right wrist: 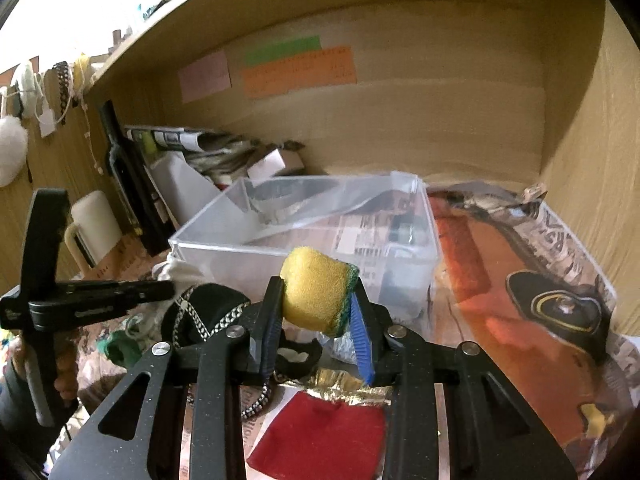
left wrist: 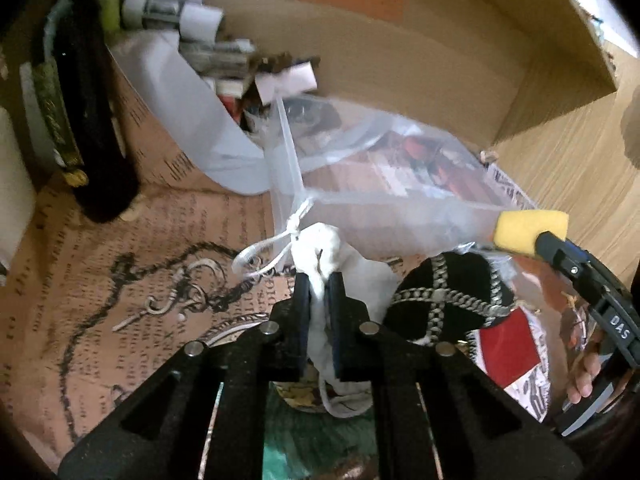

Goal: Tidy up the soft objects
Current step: 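Grasp the yellow sponge with the right tool while the left grasps the white pouch, then drop the sponge in the clear box with right tool while left drops the pouch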

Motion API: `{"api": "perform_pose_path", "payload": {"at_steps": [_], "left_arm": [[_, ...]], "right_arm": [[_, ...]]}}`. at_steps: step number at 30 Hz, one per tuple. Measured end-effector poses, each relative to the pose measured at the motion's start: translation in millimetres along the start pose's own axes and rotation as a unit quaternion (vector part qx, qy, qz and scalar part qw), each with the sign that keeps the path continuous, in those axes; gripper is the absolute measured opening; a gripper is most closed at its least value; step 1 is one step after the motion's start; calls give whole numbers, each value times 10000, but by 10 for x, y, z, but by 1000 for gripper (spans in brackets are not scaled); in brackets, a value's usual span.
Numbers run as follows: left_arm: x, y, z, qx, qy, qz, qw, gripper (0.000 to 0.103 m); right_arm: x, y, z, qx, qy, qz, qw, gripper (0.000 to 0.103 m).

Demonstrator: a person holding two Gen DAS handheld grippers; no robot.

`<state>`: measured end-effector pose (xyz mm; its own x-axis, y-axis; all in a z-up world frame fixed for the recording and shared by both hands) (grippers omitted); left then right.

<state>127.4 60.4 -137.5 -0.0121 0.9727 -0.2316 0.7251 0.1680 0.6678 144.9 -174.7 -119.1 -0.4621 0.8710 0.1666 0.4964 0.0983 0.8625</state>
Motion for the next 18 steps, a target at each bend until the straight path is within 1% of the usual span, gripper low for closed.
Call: {"api": "perform_pose_path", "payload": {"at_steps": [5,10,16,18], "left_arm": [[-64,77,-263,-359,79,58,9993,8],[-105,226,-524,-767,49,118,9970,8],[-210,551,-604,-1153,76,218,9931,8],[-246,631,-592,-1214,95,253,9922,8]], "right_arm": [[10,70,-94,-184,-1,-42,9998,29],[17,177,-177,-413,-46,-130,9991,29],[-3,353,-176,-597,-78,-234,9979,29],[-22,416,-138,-609,-94,-275,9977,29]]}}
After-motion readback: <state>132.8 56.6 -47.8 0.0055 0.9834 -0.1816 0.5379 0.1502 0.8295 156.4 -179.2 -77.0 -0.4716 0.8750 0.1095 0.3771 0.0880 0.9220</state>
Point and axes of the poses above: each gripper's, at about its wrist camera, not at the fingertips, and z roughly the way its jaws point, x to its left, y to its top, the point moved 2 cm from there along z, roughly the way its jaws point, and after that the axes turned 2 degrees about x, right-handed, at the moved point
